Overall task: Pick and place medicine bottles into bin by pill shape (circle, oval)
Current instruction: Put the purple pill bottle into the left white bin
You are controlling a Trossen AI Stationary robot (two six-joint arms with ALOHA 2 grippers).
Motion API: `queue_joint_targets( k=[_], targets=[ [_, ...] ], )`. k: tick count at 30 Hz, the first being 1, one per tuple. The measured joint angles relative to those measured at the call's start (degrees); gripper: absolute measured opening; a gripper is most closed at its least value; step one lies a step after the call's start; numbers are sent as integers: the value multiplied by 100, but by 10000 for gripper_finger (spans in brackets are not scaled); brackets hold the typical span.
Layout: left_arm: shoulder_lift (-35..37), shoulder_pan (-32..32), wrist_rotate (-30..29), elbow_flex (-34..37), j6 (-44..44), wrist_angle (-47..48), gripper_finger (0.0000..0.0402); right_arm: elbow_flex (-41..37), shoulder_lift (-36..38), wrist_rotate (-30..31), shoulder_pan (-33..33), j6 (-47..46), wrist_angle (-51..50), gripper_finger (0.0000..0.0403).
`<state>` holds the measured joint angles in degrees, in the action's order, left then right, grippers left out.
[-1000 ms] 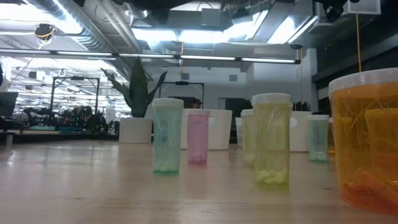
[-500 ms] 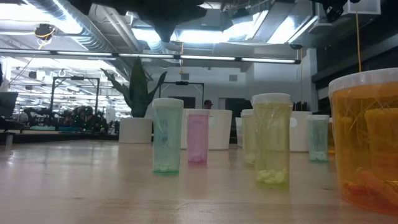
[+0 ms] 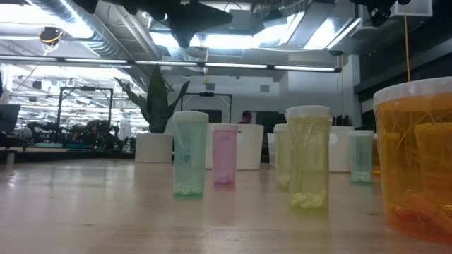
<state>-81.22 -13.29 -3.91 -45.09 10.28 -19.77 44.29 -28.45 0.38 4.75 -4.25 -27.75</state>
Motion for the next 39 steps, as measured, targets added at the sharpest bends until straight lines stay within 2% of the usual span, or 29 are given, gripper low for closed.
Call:
queue_joint_targets(
  k=[3,8,17,26,30,39],
  targets=[
    [-290,-1,-13,1,272,327,210,0,0,2,-1,0,-2,39],
    [-895,-14,-67,-46,232,457,206,0,0,2,0,7,-4,39],
    [-1047,-97,-110,-476,116,1888,205,0,0,2,-2,20,-22,39],
    [-1633,-126,-43,-480,154,1859,205,2,0,9,-2,22,-50,39],
    [-1854,-126,-60,-480,83,1453,205,2,0,9,-2,21,-52,39],
    [-1898,-143,64,-480,-33,1017,205,2,0,8,-2,22,-95,39]
  ],
)
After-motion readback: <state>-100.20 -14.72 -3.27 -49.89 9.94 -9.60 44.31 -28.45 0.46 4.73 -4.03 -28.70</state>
